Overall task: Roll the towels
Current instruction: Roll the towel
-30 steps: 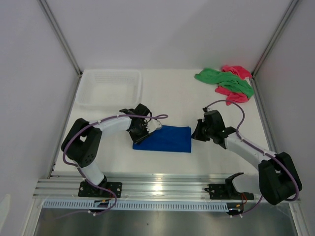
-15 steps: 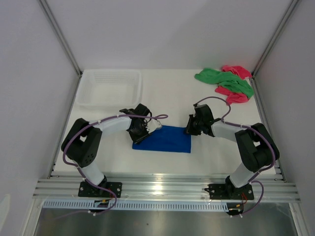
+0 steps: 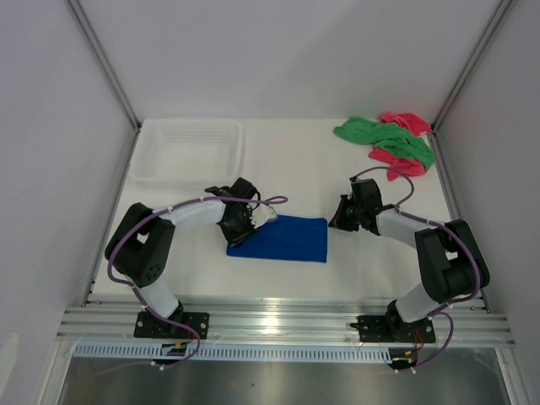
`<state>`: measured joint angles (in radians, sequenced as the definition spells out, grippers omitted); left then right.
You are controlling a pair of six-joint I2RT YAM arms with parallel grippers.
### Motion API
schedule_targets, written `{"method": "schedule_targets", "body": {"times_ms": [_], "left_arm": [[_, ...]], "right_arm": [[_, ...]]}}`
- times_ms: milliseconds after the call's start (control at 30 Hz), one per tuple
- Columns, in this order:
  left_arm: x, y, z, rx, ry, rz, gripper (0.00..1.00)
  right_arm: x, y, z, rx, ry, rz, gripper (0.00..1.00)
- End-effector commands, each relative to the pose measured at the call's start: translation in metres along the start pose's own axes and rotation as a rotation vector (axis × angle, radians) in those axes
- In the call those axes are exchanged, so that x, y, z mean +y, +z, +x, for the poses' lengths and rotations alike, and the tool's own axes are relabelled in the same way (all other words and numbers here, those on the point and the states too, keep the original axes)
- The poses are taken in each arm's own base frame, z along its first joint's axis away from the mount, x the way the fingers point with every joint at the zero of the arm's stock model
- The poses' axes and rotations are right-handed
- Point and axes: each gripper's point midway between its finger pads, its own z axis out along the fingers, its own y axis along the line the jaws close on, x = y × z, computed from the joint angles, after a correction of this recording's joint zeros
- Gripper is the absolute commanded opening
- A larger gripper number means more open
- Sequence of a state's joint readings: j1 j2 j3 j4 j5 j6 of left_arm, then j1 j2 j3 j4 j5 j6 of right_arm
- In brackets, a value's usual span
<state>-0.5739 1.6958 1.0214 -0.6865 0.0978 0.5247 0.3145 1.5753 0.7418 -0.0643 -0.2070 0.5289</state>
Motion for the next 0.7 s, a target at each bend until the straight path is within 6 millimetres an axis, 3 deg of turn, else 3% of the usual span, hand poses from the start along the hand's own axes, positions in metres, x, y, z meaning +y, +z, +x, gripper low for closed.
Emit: {"method": "schedule_targets", "body": {"times_ms": [0,33,67,133,333,567,667], "left_arm": [[0.015,-0.013,-0.002,0.004,0.025,-0.070,0.41],[0.015,-0.017,-0.006,-0.012,0.025,-0.077,0.43],[0.016,-0.024,-0.010,-0.032,0.023,-0.085,0.44],[0.018,-0.035,-0.018,-0.062,0.020,-0.091,0.46],[0.010,-0.056,-0.017,-0.093,0.021,-0.080,0.48],[-0.027,-0.044,0.015,-0.090,0.200,0.000,0.52],[-0.030,-0.040,0.011,-0.121,0.306,-0.035,0.56]], "right_arm": [[0.009,-0.019,-0.017,-0.047,-0.044,-0.035,0.06],[0.010,-0.022,-0.022,-0.059,-0.055,-0.037,0.09],[0.015,-0.026,-0.030,-0.078,-0.062,-0.046,0.22],[0.014,-0.028,-0.034,-0.067,-0.069,-0.053,0.34],[0.017,-0.011,-0.030,0.016,-0.096,-0.101,0.39],[0.023,0.008,-0.023,0.087,-0.116,-0.161,0.44],[0.019,0.014,-0.019,0.104,-0.113,-0.156,0.43]]}}
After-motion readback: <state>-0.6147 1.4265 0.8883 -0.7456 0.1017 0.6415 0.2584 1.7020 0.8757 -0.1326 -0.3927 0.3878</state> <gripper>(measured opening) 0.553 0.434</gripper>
